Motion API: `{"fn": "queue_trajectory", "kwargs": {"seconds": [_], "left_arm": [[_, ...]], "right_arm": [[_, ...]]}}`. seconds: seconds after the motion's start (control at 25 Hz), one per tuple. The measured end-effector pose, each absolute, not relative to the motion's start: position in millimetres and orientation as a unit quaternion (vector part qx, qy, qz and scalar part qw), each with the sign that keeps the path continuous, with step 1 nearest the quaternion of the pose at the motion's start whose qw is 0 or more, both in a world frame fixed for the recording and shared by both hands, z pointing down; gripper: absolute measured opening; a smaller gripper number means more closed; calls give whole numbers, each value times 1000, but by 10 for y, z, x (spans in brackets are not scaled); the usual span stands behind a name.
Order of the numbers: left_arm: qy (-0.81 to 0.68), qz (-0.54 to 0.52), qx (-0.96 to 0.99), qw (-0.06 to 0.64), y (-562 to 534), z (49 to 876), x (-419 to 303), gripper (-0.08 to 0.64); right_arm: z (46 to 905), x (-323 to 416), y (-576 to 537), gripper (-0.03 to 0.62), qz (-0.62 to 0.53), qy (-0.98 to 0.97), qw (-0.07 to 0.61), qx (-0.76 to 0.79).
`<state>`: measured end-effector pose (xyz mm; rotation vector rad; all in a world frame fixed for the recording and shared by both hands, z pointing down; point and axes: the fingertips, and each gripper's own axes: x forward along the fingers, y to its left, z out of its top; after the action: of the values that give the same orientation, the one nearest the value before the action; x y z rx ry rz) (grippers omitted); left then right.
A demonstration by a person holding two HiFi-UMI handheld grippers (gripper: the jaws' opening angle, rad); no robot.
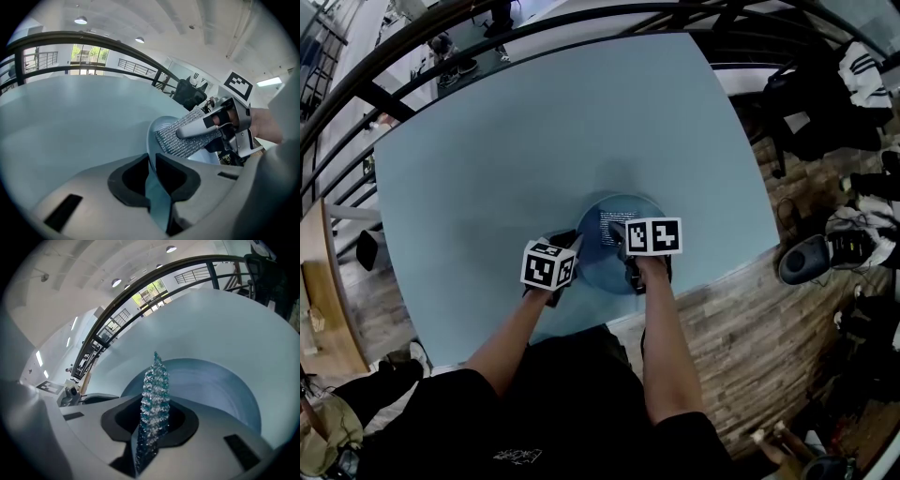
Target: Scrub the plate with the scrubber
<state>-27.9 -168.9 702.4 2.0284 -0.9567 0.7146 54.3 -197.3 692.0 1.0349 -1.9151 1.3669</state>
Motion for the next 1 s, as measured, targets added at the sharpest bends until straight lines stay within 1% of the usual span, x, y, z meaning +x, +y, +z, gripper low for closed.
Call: {"fn": "queue_trajectory", "kwargs": {"seconds": [0.2, 0.44, 0.76, 1.0], "left_arm": [[-377, 282, 795, 382, -1683, 7015, -282, 54], [-379, 284, 795, 379, -1689, 7027, -275, 54], [-379, 287, 796, 375, -1690, 7031, -281, 54], [-380, 290, 795, 374, -1677, 7023, -303, 54]], "right_arm": [[6943, 331, -1757, 86, 528, -718, 271, 365], [6972, 267, -1528, 86, 540, -718, 268, 349], [6999, 477, -1268, 86, 555, -709, 264, 347], [6982, 696, -1109, 86, 555, -701, 274, 354]]}}
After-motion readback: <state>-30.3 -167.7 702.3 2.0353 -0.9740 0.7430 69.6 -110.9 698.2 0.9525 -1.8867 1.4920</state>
